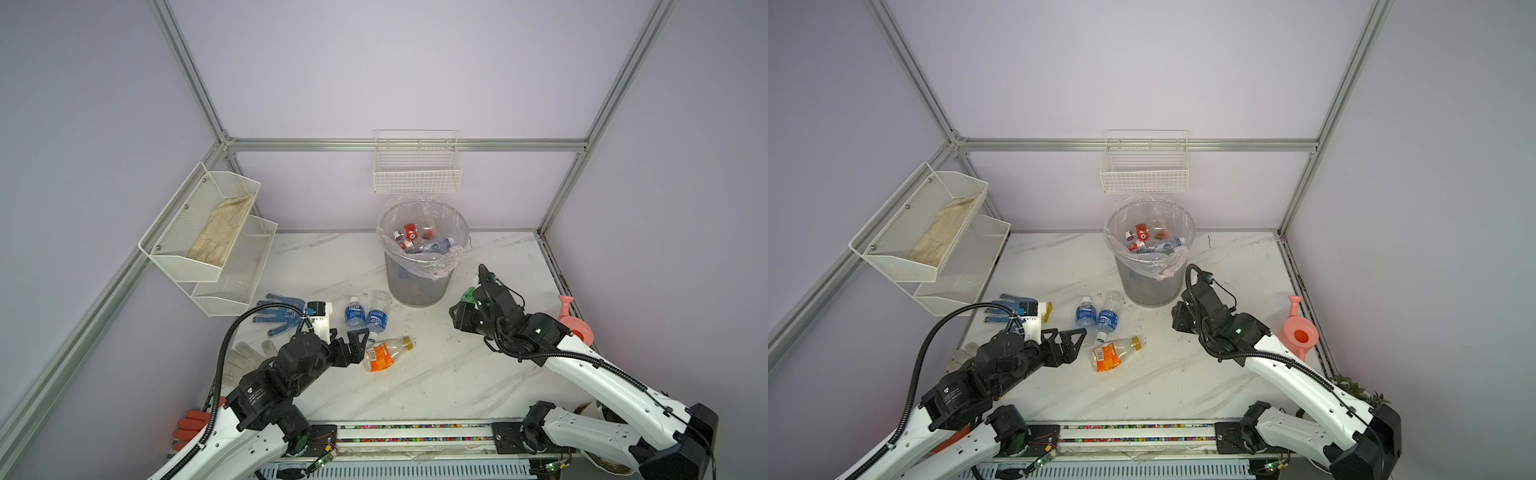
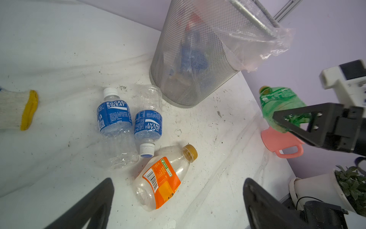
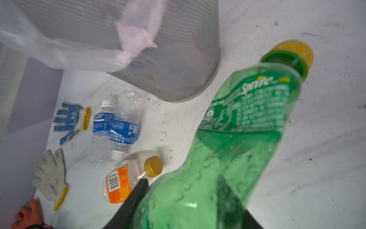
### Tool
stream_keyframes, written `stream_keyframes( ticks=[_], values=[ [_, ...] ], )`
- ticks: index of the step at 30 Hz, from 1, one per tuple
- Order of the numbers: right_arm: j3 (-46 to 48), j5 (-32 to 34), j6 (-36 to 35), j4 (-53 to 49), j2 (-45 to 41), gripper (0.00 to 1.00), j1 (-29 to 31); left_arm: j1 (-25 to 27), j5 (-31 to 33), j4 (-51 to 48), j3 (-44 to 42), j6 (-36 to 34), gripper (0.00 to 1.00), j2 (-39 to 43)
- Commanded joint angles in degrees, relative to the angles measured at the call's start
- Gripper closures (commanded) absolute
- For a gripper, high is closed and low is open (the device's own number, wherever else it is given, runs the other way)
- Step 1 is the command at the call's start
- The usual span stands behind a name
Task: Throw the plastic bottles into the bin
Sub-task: 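Lift the Sprite bottle with the right gripper and carry it over the bin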
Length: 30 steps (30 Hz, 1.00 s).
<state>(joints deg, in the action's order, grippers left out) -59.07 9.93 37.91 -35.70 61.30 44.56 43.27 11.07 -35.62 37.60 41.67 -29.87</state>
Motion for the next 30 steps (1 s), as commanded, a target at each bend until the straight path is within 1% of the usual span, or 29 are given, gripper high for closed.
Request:
stream_keyframes(
  ticks=[1, 11, 15, 16, 24, 30],
  values=[
    [-7.8, 6.8, -1.4, -7.1, 2.5, 1.00, 4.4, 0.3, -2.5, 0.6, -3.9, 3.3, 0.00, 0.3],
    [-31.7, 21.4, -0.6, -18.8, 15.8, 1.00, 19.9, 2.7, -2.1, 0.5, -9.2, 7.9, 0.00, 1.7],
    [-41.5, 25.2, -1.6, -21.3, 21.0, 1.00, 23.7, 4.1, -1.9, 0.7, -11.3, 9.8, 0.00, 1.5],
    [-43.4, 25.6, -2.2, -23.1, 21.9, 1.00, 24.2, 4.4, -1.8, 0.8, -11.6, 10.1, 0.00, 1.5],
    [-60.7, 29.9, -8.5, -26.1, 28.8, 1.00, 26.7, 7.8, 0.5, 1.3, -14.5, 13.2, 0.00, 1.8],
    [-69.2, 31.8, -12.5, -26.5, 32.1, 1.00, 27.3, 9.4, 1.3, 2.3, -15.6, 14.4, 0.00, 1.0]
  ],
)
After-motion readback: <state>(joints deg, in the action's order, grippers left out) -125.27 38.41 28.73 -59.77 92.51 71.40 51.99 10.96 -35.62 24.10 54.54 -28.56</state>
